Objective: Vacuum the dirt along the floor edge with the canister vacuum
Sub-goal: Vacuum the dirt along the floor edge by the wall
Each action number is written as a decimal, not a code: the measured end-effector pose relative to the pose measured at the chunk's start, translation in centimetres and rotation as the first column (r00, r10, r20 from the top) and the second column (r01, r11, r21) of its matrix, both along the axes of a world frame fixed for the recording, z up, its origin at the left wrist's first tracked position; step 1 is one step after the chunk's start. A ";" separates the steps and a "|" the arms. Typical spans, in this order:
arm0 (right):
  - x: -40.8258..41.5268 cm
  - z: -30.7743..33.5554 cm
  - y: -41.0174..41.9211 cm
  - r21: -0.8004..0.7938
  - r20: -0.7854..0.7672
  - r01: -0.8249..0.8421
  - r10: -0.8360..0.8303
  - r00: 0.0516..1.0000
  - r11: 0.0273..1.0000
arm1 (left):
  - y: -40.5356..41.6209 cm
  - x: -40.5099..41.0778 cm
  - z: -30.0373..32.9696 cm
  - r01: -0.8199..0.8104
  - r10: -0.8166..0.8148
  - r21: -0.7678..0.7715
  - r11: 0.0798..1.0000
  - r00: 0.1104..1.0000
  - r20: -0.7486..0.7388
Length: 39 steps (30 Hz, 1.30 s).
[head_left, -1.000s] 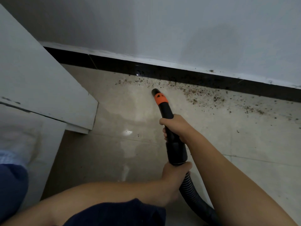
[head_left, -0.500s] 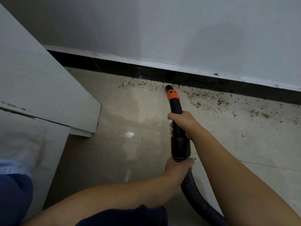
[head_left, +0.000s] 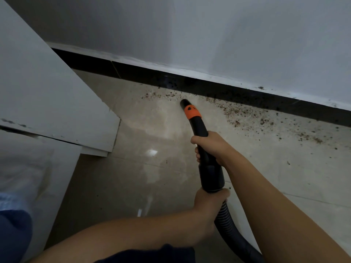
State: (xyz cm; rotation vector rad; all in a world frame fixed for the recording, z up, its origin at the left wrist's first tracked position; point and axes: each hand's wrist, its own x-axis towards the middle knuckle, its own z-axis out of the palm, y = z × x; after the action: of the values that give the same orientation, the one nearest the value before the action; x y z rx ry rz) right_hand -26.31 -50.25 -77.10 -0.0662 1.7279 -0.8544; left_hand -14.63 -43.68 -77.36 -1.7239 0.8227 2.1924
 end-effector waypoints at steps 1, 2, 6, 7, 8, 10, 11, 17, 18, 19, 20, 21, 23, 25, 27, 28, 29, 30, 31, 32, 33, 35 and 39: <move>0.1 -0.1 -0.5 -0.004 -0.011 0.004 -0.004 1.000 1.000 | -0.4 0.0 -0.1 -0.008 0.008 -0.009 1.000 1.000 0.011; 0.1 -0.2 -0.9 -0.005 -0.026 0.012 -0.012 1.000 1.000 | -0.8 -0.1 -0.2 -0.014 0.014 -0.017 1.000 1.000 0.013; -0.7 -0.4 -1.3 0.007 -0.077 0.093 -0.092 0.993 0.996 | -1.7 -0.6 -0.4 -0.005 0.005 0.003 1.000 1.000 -0.023; -1.1 -0.4 -1.1 0.010 -0.083 0.118 -0.116 0.990 0.993 | -1.8 -0.7 -0.5 0.005 -0.004 0.015 1.000 0.999 -0.037; -1.4 -0.4 -0.9 0.011 -0.084 0.133 -0.132 0.988 0.991 | -1.8 -0.9 -0.5 0.016 -0.015 0.021 1.000 0.999 -0.052; -1.8 -0.4 -0.7 0.013 -0.077 0.126 -0.125 0.989 0.992 | -1.8 -1.2 -0.6 0.037 -0.036 0.012 0.999 0.997 -0.067; -1.9 -0.4 -0.8 0.012 -0.074 0.110 -0.109 0.991 0.994 | -1.9 -1.3 -0.7 0.039 -0.039 0.008 0.999 0.997 -0.065; -0.8 -0.3 -3.4 0.000 -0.045 -0.055 0.055 0.997 0.998 | -2.7 -1.4 -0.8 -0.061 0.061 0.010 0.998 0.998 -0.011; -0.7 -0.2 -3.9 -0.004 -0.042 -0.085 0.085 0.996 0.996 | -2.9 -1.5 -0.8 -0.078 0.078 0.011 0.997 0.997 -0.004; -0.6 -0.2 -4.4 -0.009 -0.038 -0.112 0.111 0.993 0.994 | -3.1 -1.6 -0.7 -0.097 0.097 0.018 0.995 0.995 -0.001; -0.6 -0.1 -4.8 -0.014 -0.034 -0.132 0.131 0.991 0.991 | -3.4 -1.7 -0.6 -0.114 0.114 0.026 0.993 0.994 0.001; -0.7 0.0 -5.1 -0.016 -0.031 -0.147 0.146 0.989 0.989 | -3.7 -1.9 -0.5 -0.128 0.128 0.034 0.991 0.992 0.003; -0.9 0.1 -6.0 -0.018 -0.025 -0.176 0.176 0.984 0.984 | -4.3 -2.3 -0.3 -0.151 0.151 0.047 0.987 0.989 0.005; -1.2 0.1 -7.0 -0.018 -0.017 -0.205 0.204 0.979 0.979 | -5.1 -2.7 -0.2 -0.185 0.185 0.053 0.981 0.983 0.006; -1.3 0.1 -8.1 -0.025 -0.014 -0.235 0.235 0.972 0.972 | -6.0 -3.1 -0.2 -0.227 0.227 0.048 0.973 0.974 0.011; -1.2 0.1 -8.7 -0.027 -0.016 -0.255 0.255 0.967 0.967 | -6.4 -3.2 -0.2 -0.247 0.247 0.048 0.968 0.969 0.009; -1.2 0.0 -9.2 -0.028 -0.020 -0.273 0.273 0.962 0.962 | -6.8 -3.3 -0.2 -0.267 0.267 0.052 0.962 0.964 0.005; -1.1 0.0 -9.7 -0.027 -0.024 -0.289 0.288 0.957 0.957 | -7.1 -3.4 -0.3 -0.283 0.284 0.058 0.957 0.959 0.001; -1.0 -0.1 -10.1 -0.025 -0.027 -0.301 0.300 0.953 0.953 | -7.4 -3.4 -0.4 -0.298 0.298 0.062 0.953 0.954 -0.001; -0.8 -0.2 -10.6 -0.023 -0.031 -0.312 0.311 0.950 0.950 | -7.6 -3.4 -0.5 -0.313 0.313 0.064 0.948 0.950 -0.004; -0.8 -0.3 -10.9 -0.019 -0.037 -0.321 0.321 0.947 0.947 | -7.9 -3.4 -0.5 -0.322 0.323 0.062 0.945 0.946 -0.006; -0.6 -0.3 -11.5 -0.012 -0.047 -0.338 0.337 0.940 0.941 | -8.1 -3.4 -0.5 -0.333 0.334 0.052 0.941 0.942 -0.009; -0.8 -0.1 -11.0 -0.013 -0.048 -0.325 0.325 0.945 0.945 | -8.0 -3.5 -0.2 -0.311 0.313 0.056 0.949 0.950 -0.018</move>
State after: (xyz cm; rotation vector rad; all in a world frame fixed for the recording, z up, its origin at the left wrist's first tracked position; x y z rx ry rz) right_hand -27.08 -61.24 -77.17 -0.3775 1.6896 -0.6290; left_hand -18.08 -51.73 -77.54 -1.9141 0.5199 2.4149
